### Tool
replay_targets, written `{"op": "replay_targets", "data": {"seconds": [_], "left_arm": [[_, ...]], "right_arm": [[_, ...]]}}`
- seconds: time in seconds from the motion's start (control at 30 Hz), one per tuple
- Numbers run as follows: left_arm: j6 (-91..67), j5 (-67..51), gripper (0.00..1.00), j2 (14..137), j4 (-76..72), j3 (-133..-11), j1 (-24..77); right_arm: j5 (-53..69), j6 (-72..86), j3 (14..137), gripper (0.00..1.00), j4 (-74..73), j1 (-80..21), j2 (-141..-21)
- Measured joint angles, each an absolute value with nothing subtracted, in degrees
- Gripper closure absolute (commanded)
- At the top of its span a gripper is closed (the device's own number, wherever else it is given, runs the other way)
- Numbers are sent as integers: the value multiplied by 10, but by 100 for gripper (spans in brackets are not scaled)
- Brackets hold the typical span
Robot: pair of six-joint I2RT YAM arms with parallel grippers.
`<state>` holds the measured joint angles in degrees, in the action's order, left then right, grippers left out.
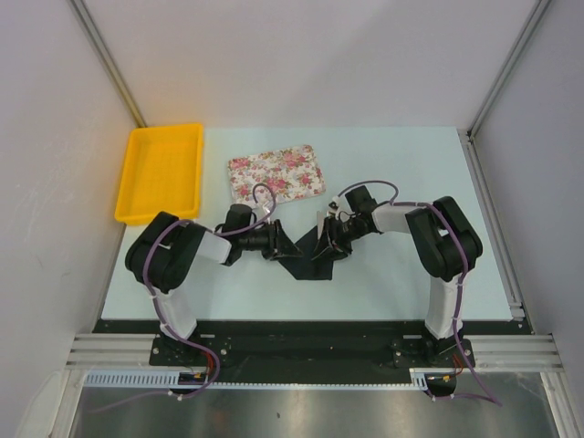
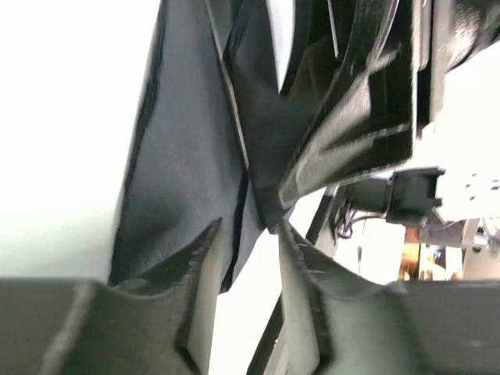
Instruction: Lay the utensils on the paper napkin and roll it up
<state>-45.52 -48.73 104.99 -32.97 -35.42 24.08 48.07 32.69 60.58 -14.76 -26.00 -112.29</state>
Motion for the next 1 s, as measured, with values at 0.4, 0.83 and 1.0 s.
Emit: {"op": "replay_targets", "data": {"seconds": [0.4,0.83,1.0], "left_arm": [[-480,-488,38,1043,-354,-355,217],[-458,-480,45,1050,-294,-386,229],[-435,-470,47,1050,-252,-399,245]], "right_arm": [[514,350,606,41,-119,-262,-1123],[503,350,606,46,-116,-262,-1123],[502,350,606,47,-115,-262,-1123]]}}
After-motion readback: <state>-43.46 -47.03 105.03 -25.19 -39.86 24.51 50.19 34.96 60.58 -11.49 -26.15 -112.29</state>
